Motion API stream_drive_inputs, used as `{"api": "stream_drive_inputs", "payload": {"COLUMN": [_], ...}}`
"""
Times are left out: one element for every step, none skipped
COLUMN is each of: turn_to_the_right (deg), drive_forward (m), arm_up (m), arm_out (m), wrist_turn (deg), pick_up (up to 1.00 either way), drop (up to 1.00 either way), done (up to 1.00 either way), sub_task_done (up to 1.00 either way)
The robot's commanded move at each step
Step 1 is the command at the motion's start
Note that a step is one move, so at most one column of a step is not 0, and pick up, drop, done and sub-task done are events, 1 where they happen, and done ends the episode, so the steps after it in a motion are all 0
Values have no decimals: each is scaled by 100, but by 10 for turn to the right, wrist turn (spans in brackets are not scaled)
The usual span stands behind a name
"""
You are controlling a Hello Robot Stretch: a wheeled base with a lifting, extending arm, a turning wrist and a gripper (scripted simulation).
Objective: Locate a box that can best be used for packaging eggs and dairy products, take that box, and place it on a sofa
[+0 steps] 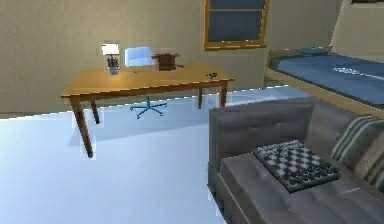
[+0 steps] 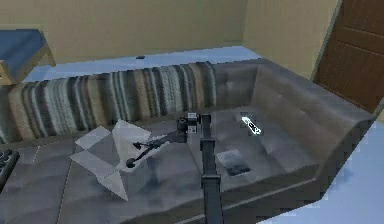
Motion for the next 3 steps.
{"api": "stream_drive_inputs", "payload": {"turn_to_the_right": [0, 0, 0], "drive_forward": [0, 0, 0], "arm_up": [10, 0, 0], "arm_out": [0, -8, 0], "wrist_turn": [0, 0, 0], "pick_up": [0, 0, 0], "drop": [0, 0, 0], "done": [0, 0, 100], "sub_task_done": [0, 0, 0]}}
